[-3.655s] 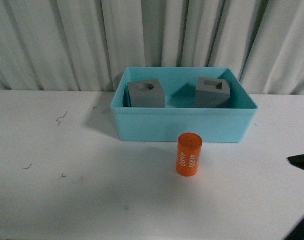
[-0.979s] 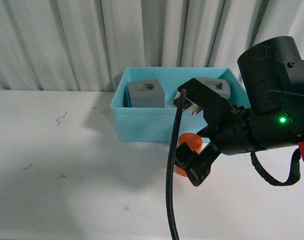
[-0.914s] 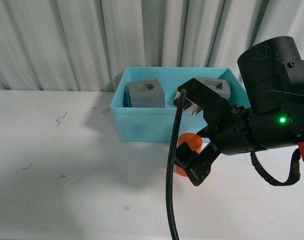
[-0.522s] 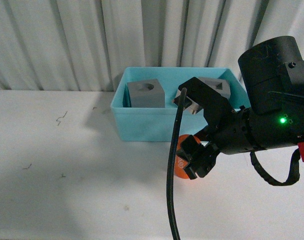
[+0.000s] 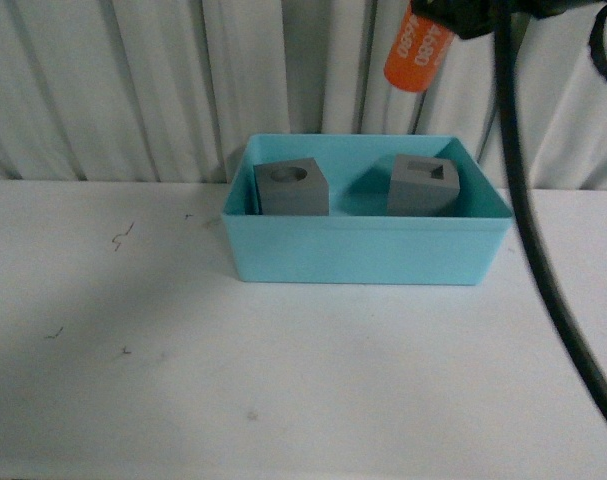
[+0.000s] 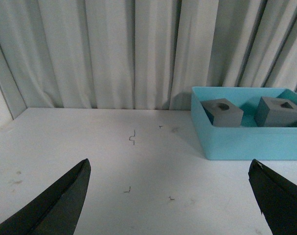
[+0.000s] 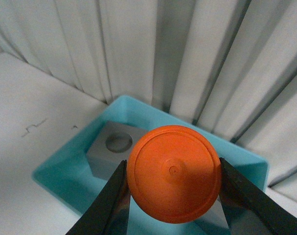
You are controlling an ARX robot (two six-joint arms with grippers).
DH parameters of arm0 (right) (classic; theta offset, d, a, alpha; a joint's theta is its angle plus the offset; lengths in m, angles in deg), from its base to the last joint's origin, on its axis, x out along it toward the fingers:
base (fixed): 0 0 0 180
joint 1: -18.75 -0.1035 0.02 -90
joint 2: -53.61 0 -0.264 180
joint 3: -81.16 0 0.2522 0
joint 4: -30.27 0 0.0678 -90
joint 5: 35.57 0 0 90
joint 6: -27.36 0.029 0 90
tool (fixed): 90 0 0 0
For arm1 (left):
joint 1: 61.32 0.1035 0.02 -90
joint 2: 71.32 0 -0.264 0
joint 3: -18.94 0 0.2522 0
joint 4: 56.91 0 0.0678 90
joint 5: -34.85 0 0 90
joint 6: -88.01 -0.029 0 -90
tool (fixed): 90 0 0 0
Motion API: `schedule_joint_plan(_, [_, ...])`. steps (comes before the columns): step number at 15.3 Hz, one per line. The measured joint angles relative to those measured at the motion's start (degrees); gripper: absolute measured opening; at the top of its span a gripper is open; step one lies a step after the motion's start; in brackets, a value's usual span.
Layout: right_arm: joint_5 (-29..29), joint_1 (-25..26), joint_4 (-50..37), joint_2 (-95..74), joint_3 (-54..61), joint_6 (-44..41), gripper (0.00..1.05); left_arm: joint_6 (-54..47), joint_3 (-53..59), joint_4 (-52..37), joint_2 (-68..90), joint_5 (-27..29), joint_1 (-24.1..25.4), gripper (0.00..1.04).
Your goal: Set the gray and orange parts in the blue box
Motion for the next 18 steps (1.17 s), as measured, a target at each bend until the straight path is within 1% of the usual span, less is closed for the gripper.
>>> schedule_joint_plan(4, [7.1,-4.2,3.7,-14.8,-12.5,1.5,0.46,0.0,0.0,0.0,0.0,0.0,0.0,0.98])
schedule_joint_plan(8, [13.6,-6.4,7.2,-24.7,-23.3,4.0,0.45,0.0,0.0,0.0,0.0,0.0,0.0,0.98])
schedule_joint_plan(9, [14.8,-6.7,7.8,-26.3,-24.2,4.5,0.45,0.0,0.0,0.0,0.0,0.0,0.0,0.98])
schedule_joint_plan(14, [16.1,-6.8,8.8,-28.5,-24.9,5.6,0.45,0.0,0.0,0.0,0.0,0.0,0.0,0.98])
schedule_joint_plan(18, [17.7,-6.6,11.0,-32.2,-28.5,6.6,0.45,0.0,0.0,0.0,0.0,0.0,0.0,0.98])
